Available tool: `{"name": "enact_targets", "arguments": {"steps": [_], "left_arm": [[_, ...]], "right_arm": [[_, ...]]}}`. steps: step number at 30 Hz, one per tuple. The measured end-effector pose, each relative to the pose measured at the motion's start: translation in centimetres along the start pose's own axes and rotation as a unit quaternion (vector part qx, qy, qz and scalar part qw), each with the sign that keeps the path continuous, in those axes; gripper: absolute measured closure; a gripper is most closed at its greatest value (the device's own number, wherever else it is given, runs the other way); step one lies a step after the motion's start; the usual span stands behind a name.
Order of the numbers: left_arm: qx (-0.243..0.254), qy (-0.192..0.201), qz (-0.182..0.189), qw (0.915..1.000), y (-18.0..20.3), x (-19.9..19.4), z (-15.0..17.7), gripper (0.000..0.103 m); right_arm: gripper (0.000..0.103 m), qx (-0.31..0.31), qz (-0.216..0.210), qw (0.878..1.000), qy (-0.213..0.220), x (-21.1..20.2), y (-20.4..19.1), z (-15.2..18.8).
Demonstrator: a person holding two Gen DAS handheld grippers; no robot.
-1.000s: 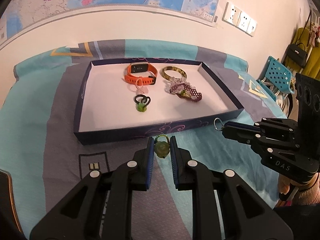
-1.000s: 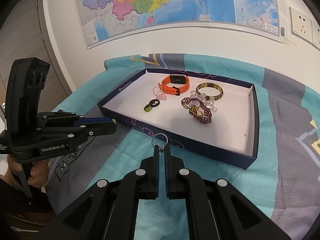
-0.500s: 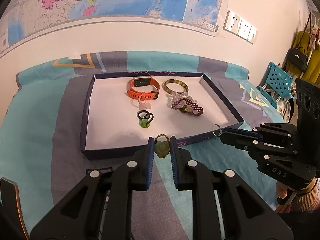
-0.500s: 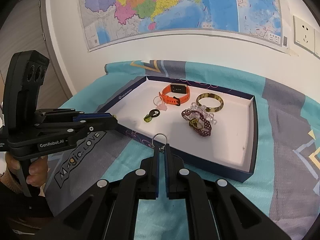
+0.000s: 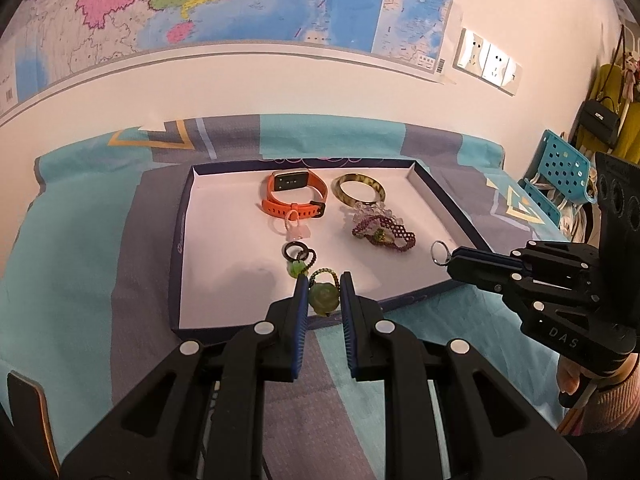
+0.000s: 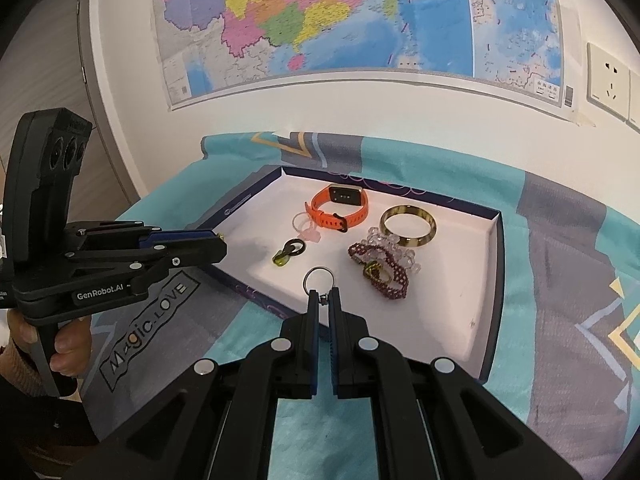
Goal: Organize jewelry
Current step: 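Carry the pendant and silver ring over the box with both grippers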
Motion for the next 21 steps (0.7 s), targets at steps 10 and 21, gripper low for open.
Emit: {"name": "enact_targets", "arguments": {"steps": [10,21], "left_arm": [[-0.001,-0.002,-0.003,1.0,-0.3,0.7,-0.5,0.087],[-0.001,-0.005,-0.004,1.0,-0.5,1.5,-1.0,0.087]], "right_arm": [[0.1,0.002,0.004,1.0,-0.003,0.9,0.6,-0.7],[0.1,-0.002,0.006,1.0,-0.008,1.5,0.7,-1.3]]}}
Point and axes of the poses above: each gripper's, at about its wrist camera, not at the fingertips, and x roughly the way its jaws point, y to its right, z to its underside, the point moved 6 cm from there along x, roughly the way its jaws point, and after that the axes turned 14 degrees about x, right-handed, at the moved point
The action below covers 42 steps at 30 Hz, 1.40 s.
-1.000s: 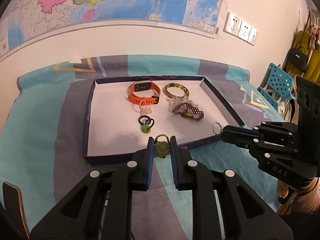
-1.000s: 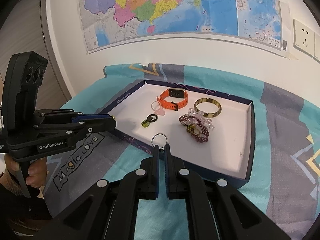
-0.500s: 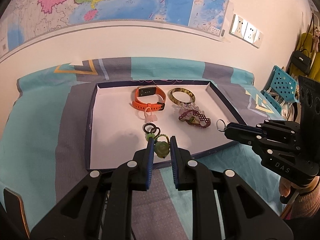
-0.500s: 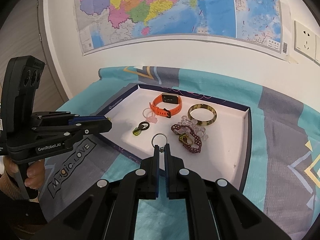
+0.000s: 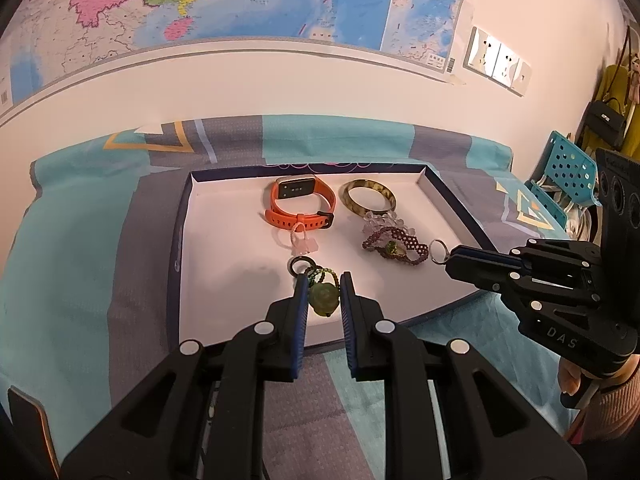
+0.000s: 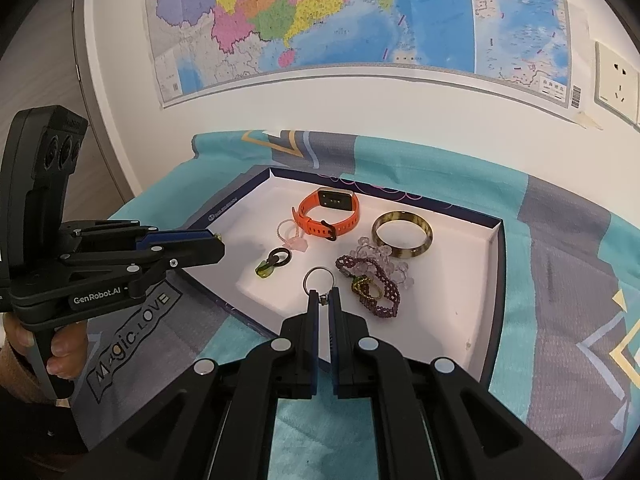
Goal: Organize jewelry
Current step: 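Carry the pendant and silver ring over the box with both grippers, then lower the pendant and ring into the box and open both grippers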
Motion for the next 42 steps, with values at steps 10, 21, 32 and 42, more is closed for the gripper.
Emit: {"name": "enact_targets", "arguments": {"steps": [10,21,32,42], "left_arm": [[-0.003,-0.009,-0.002,1.0,-0.4,1.4,-0.2,0.087],[-0.005,-0.021,-0.003,0.9998,-0.6,2.8,-0.2,0.087],[-0.016,-0.046,0.002,0.9988,-0.9,4.9,0.2,0.087],[-0.016,-0.057,0.007,0.9982,-0.8,5.8,0.7,0.084]], "right_arm": [[0.1,-0.002,0.006,1.0,-0.013,1.7,0.3,-0.2],[0.1,0.0,0.013,1.0,-0.025,3.1,0.9,-0.4],[0.1,-0.001,0.03,0.998,-0.049,5.2,1.4,-0.2],[0.097,0.004,0.037,0.998,-0.06,5.9,1.6,0.4]]}}
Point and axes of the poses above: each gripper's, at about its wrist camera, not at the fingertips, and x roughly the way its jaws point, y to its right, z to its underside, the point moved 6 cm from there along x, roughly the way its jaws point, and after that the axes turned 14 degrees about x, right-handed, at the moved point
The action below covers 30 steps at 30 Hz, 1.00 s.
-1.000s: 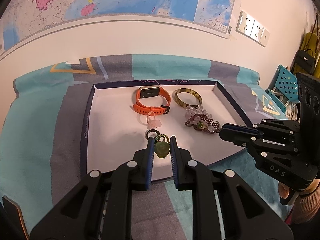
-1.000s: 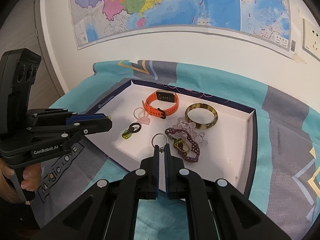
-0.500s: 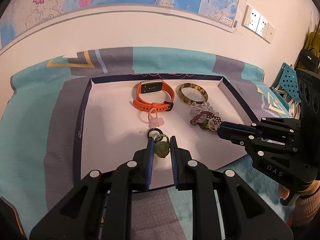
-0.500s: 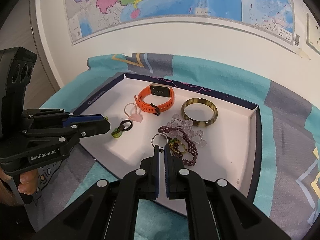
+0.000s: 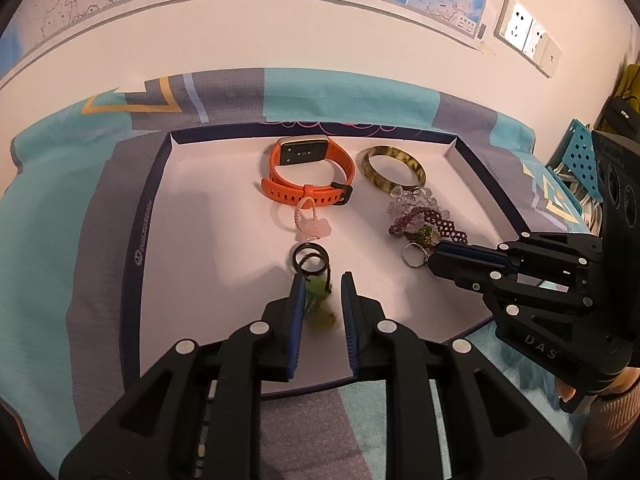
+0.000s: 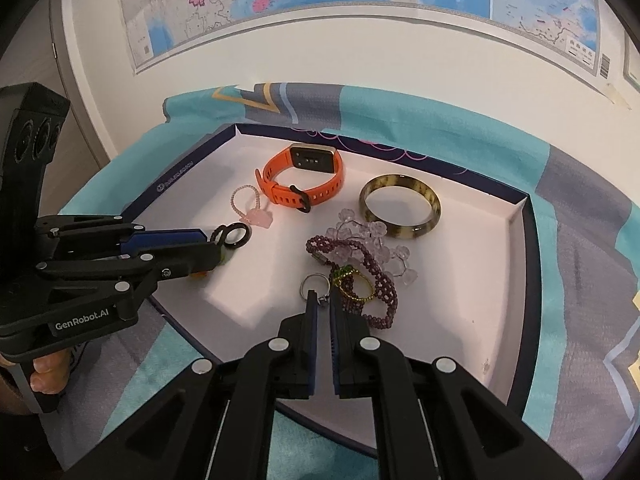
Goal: Organize jewelry
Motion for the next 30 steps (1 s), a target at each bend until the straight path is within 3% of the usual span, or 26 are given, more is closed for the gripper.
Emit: {"name": "enact_targets", "arguments": {"steps": [2,5,8,9,10,11,12,13,14,16,18,23,30], "left_arm": [[0.002,0.002,0.001,1.0,0.1,-0.1,0.1,0.082],[0.004,0.01,-0.005,0.9999,0.2,-0.7,0.2,0.069],[0.002,0.02,-0.013,0.9997,0.2,-1.6,0.5,0.053],[0.002,0.024,-0.019,0.9995,0.2,-2.1,0.6,0.044],[0.001,0.027,-0.024,0.9994,0.1,-2.4,0.7,0.028],[-0.001,0.031,-0.033,0.999,0.0,-2.8,0.9,0.022],[-0.001,0.036,-0.043,0.9984,-0.1,-3.3,1.0,0.016],[0.001,0.042,-0.054,0.9977,-0.1,-3.8,1.2,0.011],[0.002,0.046,-0.063,0.997,-0.1,-4.3,1.4,0.006],[-0.003,0.052,-0.075,0.9958,-0.3,-5.1,1.7,0.006],[-0.006,0.056,-0.078,0.9954,-0.4,-5.8,2.1,0.006],[-0.001,0.066,-0.116,0.991,-0.2,-7.5,3.0,0.006],[-0.009,0.066,-0.123,0.9901,0.4,-8.8,4.4,0.006]], "right_arm": [[0.095,0.003,0.0,1.0,0.004,-0.3,0.1,0.0],[0.089,0.009,-0.008,1.0,0.011,-1.2,0.1,0.1],[0.07,0.015,-0.016,1.0,0.022,-2.2,-0.1,0.3],[0.063,0.016,-0.017,0.999,0.027,-2.6,-0.1,0.5],[0.057,0.017,-0.017,0.999,0.029,-2.9,-0.2,0.7],[0.042,0.019,-0.017,0.999,0.032,-3.2,-0.3,0.9],[0.034,0.021,-0.016,0.999,0.036,-3.4,-0.3,1.1],[0.027,0.025,-0.015,0.999,0.042,-3.7,-0.4,1.3],[0.027,0.026,-0.019,0.999,0.042,-4.0,-0.5,1.7],[0.023,0.026,-0.021,0.998,0.044,-4.5,-0.8,2.2],[0.007,0.025,-0.01,0.998,0.059,-5.3,-0.9,2.7],[0.007,0.033,0.009,0.996,0.083,-6.5,-1.1,3.4],[0.007,0.039,0.005,0.996,0.074,-6.7,-1.9,5.2]]}}
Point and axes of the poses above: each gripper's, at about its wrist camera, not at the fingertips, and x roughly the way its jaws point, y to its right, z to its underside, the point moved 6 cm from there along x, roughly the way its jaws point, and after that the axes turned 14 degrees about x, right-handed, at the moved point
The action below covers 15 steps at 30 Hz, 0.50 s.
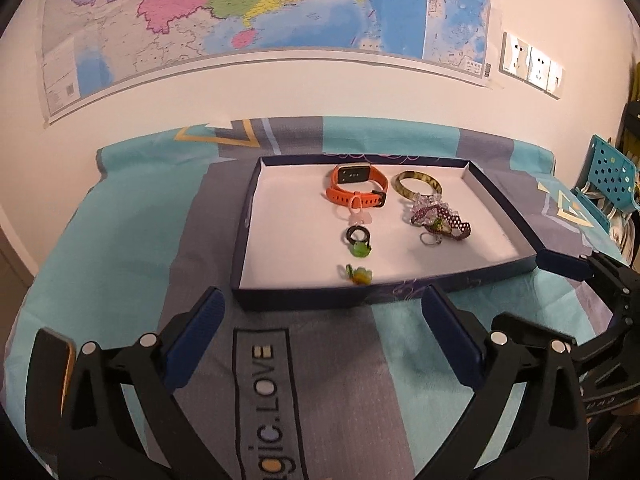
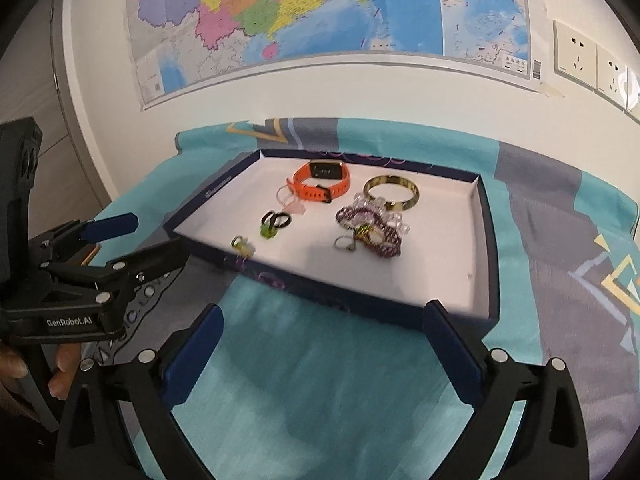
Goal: Organize jewelry
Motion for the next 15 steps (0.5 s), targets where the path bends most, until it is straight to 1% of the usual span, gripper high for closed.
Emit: {"name": "enact_targets", "arguments": {"steps": [4,15], "left_arm": [[-0.004,-0.001,-0.001,1.0,0.2,-0.5,0.5,0.006],[-0.015,-0.009,-0.002,0.9998,0.2,-0.9,1.3,0.006]], "right_arm": [[0.007,0.005,-0.003,1.0,-0.001,-0.5,-0.2,0.8],[0.007,0.016,0.002,1.0,0.002,-1.1,0.1,1.6]]}}
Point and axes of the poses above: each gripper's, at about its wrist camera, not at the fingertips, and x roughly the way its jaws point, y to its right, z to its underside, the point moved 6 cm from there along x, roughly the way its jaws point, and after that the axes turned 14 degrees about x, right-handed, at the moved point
